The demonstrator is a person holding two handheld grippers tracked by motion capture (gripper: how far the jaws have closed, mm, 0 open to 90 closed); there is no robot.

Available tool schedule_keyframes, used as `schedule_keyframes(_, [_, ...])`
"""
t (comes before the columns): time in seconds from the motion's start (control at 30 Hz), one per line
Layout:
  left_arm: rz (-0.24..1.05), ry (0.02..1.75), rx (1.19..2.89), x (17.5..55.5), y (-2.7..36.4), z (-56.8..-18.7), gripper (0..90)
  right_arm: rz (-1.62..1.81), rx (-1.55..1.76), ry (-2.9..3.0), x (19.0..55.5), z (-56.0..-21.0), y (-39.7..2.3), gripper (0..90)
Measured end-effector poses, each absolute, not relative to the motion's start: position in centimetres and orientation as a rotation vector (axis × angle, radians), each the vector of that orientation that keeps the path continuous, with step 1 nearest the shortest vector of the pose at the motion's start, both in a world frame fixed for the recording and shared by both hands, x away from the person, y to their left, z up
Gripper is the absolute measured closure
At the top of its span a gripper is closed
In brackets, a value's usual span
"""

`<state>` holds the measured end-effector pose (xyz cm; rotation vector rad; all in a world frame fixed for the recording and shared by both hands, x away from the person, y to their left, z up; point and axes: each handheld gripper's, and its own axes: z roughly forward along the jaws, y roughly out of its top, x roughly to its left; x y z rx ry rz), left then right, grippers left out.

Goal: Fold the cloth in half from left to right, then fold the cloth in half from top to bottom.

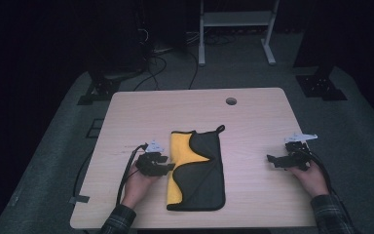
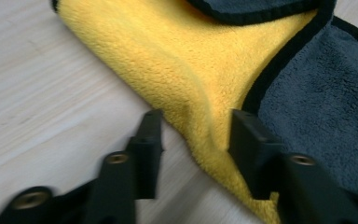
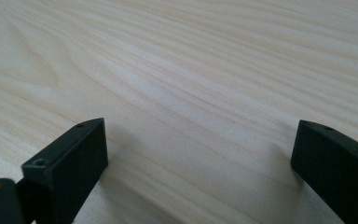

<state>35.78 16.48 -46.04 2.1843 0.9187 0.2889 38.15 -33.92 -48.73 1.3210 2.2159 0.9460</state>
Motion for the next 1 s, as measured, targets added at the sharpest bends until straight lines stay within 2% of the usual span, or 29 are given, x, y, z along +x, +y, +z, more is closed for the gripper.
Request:
schedule_keyframes(0.1, [0.318,0.932,2.173,35.3,17.5,-45.9,37.2,0.945,1.329,2.212,38.1,-48.7,-33.8,2.5])
schedule_keyframes(0.5, [0.407,1.020,2.195,33.2,21.8,-46.6,10.1,0.940,1.337,2.205,38.2,-48.7,-33.7,2.0])
schedule_keyframes(0.67, [0.414,0.997,2.211,32.5,22.9,-47.3,2.3,0.937,1.338,2.205,38.3,-48.7,-33.7,1.7])
schedule_keyframes(0.77, [0.390,0.994,2.228,32.3,23.3,-47.7,1.7,0.917,1.347,2.221,38.4,-48.5,-33.5,2.5])
schedule_keyframes(0.83, [0.385,0.979,2.224,32.2,23.5,-47.9,0.0,0.934,1.346,2.238,38.4,-48.3,-33.5,7.0])
schedule_keyframes(1.0, [0.412,0.938,2.196,31.8,23.8,-48.3,0.0,1.001,1.345,2.252,38.3,-47.4,-33.1,7.1])
